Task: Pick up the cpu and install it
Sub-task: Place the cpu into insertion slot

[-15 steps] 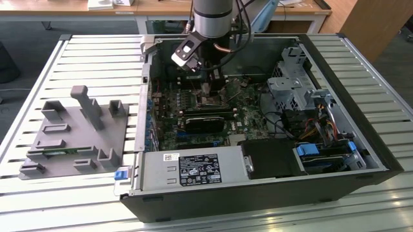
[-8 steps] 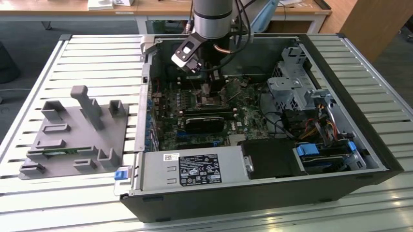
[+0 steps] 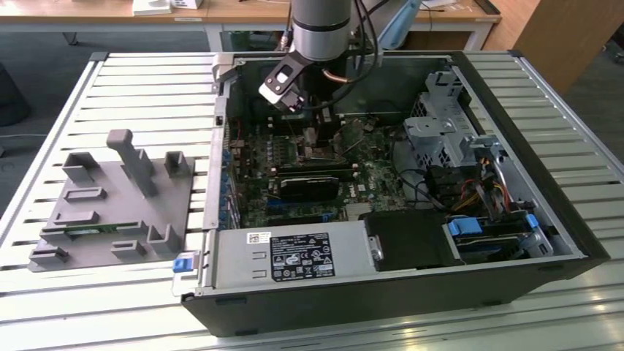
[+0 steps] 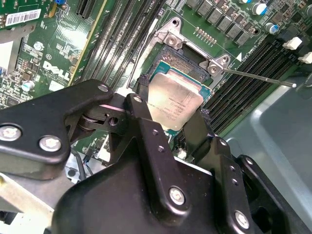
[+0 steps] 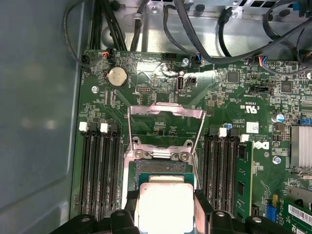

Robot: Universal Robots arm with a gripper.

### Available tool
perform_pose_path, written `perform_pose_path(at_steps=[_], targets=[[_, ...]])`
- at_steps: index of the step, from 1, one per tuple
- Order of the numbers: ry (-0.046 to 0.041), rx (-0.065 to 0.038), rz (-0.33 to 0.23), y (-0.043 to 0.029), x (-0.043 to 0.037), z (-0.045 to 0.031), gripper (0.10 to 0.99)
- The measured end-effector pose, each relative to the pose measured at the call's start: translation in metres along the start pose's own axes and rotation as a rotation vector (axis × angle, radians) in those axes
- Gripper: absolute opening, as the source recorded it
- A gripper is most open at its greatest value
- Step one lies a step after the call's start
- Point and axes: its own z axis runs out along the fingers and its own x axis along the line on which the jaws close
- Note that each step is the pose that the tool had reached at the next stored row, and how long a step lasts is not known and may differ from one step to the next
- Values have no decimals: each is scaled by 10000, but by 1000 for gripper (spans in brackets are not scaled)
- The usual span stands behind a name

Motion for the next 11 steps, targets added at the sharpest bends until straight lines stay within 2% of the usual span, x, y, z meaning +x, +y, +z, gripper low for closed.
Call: perform_pose_path(at_steps=[11], targets=[[0, 0, 4, -6, 0, 65, 533]])
